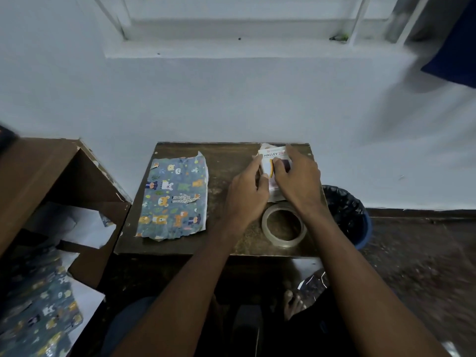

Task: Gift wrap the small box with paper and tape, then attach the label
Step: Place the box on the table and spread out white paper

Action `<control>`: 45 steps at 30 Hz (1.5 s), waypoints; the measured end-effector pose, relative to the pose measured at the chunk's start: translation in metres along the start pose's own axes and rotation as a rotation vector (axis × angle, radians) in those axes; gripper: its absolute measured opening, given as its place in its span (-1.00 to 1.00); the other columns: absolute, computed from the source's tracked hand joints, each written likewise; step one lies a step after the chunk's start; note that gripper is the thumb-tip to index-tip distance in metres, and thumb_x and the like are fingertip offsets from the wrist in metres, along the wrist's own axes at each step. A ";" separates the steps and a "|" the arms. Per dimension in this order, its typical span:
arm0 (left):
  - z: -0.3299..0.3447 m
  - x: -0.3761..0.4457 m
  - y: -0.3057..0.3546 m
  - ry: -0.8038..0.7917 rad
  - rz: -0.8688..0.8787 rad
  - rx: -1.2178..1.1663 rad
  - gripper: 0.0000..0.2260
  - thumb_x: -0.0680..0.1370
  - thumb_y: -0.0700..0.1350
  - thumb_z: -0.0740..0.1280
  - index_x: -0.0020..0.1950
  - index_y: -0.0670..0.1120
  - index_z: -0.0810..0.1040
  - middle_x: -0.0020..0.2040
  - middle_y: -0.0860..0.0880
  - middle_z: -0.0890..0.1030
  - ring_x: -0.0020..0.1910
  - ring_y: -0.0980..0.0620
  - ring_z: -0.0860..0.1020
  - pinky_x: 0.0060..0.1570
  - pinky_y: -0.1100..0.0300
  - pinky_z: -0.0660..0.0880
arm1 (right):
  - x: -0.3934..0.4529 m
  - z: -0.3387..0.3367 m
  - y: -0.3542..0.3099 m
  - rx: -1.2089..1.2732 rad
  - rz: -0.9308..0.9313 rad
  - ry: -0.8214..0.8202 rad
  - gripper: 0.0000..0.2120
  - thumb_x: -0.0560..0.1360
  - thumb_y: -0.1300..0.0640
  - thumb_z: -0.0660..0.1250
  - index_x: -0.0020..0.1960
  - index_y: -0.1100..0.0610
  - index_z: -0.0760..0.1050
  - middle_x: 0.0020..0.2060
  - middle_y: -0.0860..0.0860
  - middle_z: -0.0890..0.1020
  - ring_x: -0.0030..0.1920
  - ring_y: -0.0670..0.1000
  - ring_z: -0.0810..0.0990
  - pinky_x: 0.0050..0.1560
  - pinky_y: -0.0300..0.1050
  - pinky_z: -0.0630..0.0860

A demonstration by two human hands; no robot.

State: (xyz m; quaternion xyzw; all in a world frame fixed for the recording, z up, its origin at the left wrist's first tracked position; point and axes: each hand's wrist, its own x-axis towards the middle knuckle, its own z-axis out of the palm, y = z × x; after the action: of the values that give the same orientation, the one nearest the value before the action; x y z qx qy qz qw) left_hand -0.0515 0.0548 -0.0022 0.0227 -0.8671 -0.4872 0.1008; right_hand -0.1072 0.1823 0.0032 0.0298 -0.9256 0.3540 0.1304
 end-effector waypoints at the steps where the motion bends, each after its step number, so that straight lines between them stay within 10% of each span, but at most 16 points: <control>1: 0.000 0.000 -0.001 -0.018 -0.006 -0.012 -0.54 0.65 -0.04 0.20 0.57 0.17 0.39 0.27 0.12 0.68 0.19 0.08 0.67 0.23 -0.10 0.60 | 0.000 0.001 0.000 -0.012 0.009 -0.020 -0.59 0.59 -0.02 0.28 0.34 0.17 0.56 -0.04 0.04 0.72 0.07 0.11 0.65 0.08 0.01 0.55; 8: -0.026 0.005 -0.013 0.087 -0.048 0.203 -0.57 0.68 -0.08 0.29 0.57 -0.02 0.45 0.41 -0.04 0.62 0.34 0.00 0.60 0.31 -0.09 0.56 | -0.008 0.010 -0.024 -0.166 -0.210 0.198 -0.61 0.57 0.07 0.33 0.32 0.24 0.59 0.44 0.27 0.50 0.46 0.28 0.42 0.48 0.16 0.30; 14: -0.060 0.009 -0.027 0.169 -0.178 0.304 -0.65 0.68 -0.02 0.31 0.47 0.02 0.55 0.32 0.01 0.67 0.26 -0.04 0.63 0.27 -0.10 0.56 | -0.027 0.044 -0.065 0.001 -0.383 -0.012 -0.70 0.51 0.26 0.32 0.22 0.25 0.63 0.27 0.18 0.64 0.32 0.20 0.53 0.37 -0.07 0.33; 23: -0.096 -0.001 -0.048 0.195 -0.366 0.348 -0.58 0.62 -0.16 0.36 0.49 -0.05 0.55 0.45 -0.04 0.58 0.44 -0.09 0.51 0.37 0.02 0.44 | -0.037 0.078 -0.097 0.271 0.086 -0.323 -0.61 0.48 0.25 0.44 0.31 0.14 0.63 0.12 0.04 0.72 0.14 0.06 0.67 0.25 0.03 0.58; 29: -0.100 0.003 -0.055 0.157 -0.398 0.291 -0.57 0.64 -0.16 0.39 0.52 -0.09 0.50 0.48 -0.08 0.53 0.47 -0.09 0.47 0.38 0.06 0.41 | -0.041 0.090 -0.111 0.461 0.240 -0.328 -0.69 0.44 0.26 0.48 0.15 0.07 0.56 -0.16 -0.07 0.67 -0.11 -0.09 0.66 -0.15 -0.17 0.57; 36: -0.100 0.005 -0.054 0.168 -0.354 0.175 -0.61 0.63 -0.16 0.37 0.47 -0.07 0.55 0.42 -0.04 0.60 0.38 -0.05 0.56 0.28 0.12 0.44 | -0.036 0.090 -0.103 0.577 0.297 -0.384 -0.85 0.42 0.23 0.46 -0.06 0.03 0.69 -0.24 0.06 0.75 -0.16 0.17 0.75 -0.09 0.33 0.67; 45: -0.073 0.007 -0.027 0.042 -0.174 0.024 -0.45 0.60 0.06 0.47 0.55 -0.06 0.47 0.47 -0.03 0.54 0.44 -0.01 0.50 0.41 -0.05 0.48 | -0.025 0.044 -0.076 0.620 0.269 -0.079 -0.78 0.47 0.28 0.31 -0.16 0.05 0.69 -0.28 -0.01 0.72 -0.24 0.01 0.68 -0.22 -0.04 0.62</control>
State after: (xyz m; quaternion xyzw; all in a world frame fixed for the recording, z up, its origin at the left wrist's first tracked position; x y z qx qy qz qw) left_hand -0.0460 -0.0221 0.0126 0.1096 -0.8653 -0.4832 0.0760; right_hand -0.0818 0.0952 0.0142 -0.0405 -0.7738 0.6314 0.0314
